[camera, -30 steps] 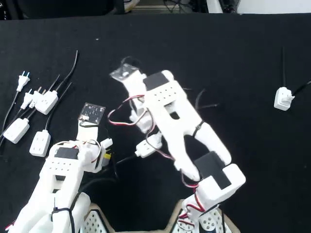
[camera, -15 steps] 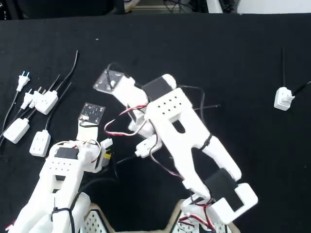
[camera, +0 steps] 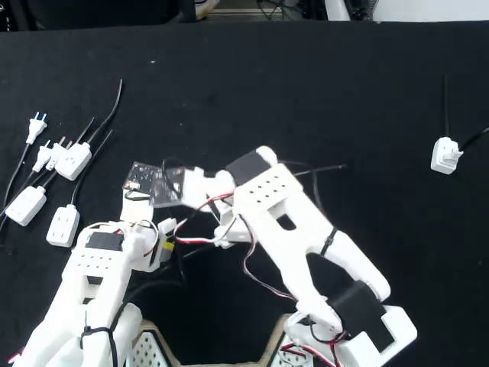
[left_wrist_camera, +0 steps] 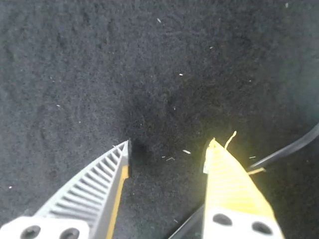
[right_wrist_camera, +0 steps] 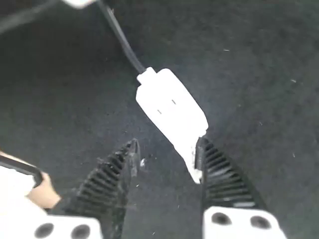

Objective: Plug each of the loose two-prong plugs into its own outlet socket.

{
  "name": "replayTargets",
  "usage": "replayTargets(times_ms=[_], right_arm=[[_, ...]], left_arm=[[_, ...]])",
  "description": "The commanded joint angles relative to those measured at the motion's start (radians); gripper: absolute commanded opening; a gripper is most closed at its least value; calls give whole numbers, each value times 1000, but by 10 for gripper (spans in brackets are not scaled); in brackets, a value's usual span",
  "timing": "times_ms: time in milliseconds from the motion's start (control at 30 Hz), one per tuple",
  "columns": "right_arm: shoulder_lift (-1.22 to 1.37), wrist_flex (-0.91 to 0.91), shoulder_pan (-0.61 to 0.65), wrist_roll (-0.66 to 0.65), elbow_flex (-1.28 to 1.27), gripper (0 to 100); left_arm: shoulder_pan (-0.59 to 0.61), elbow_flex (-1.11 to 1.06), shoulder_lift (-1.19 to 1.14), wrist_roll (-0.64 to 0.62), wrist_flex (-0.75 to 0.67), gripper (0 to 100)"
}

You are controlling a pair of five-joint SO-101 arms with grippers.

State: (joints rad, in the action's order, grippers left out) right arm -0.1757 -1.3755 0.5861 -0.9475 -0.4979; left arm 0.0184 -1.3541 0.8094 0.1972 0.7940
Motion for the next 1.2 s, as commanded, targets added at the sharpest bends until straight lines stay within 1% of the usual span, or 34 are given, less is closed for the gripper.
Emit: replayTargets(times_ms=[0, 100, 167, 433, 567, 700, 833, 867, 933, 1033, 1067, 1100, 1133, 1167], right_arm=[[-44, 89, -3, -32, -50, 247], [-44, 160, -3, -32, -97, 302], [-44, 201, -5, -35, -125, 307], [-42, 275, -6, -213, -232, 307], [-42, 381, -37, -290, -306, 307], [-42, 489, -84, -304, -355, 307], [-42, 508, -103, -304, -372, 306], [-42, 509, -109, -304, -374, 293], [-42, 511, -121, -302, -374, 215], [-42, 512, -138, -302, -369, 20], [-42, 512, -146, -301, -369, 8], [-47, 511, -155, -301, -371, 37], [-50, 511, -163, -301, -372, 41], [-51, 511, -170, -298, -367, 28]], left_arm=[[61, 12, 11, -15, -9, 245], [62, 10, 11, -15, -9, 245], [62, 10, 11, -15, -9, 245], [62, 8, 11, -15, -9, 245], [62, 7, 11, -15, -9, 245], [62, 7, 11, -15, -9, 245], [61, 7, 11, -15, -9, 245], [61, 7, 11, -15, -9, 245], [51, 7, 11, -15, -9, 245], [35, 5, 11, -12, -9, 245], [36, 5, 11, -12, -9, 245], [36, 5, 11, -12, -9, 245], [36, 5, 11, -12, -9, 245], [36, 5, 11, -12, -9, 245]])
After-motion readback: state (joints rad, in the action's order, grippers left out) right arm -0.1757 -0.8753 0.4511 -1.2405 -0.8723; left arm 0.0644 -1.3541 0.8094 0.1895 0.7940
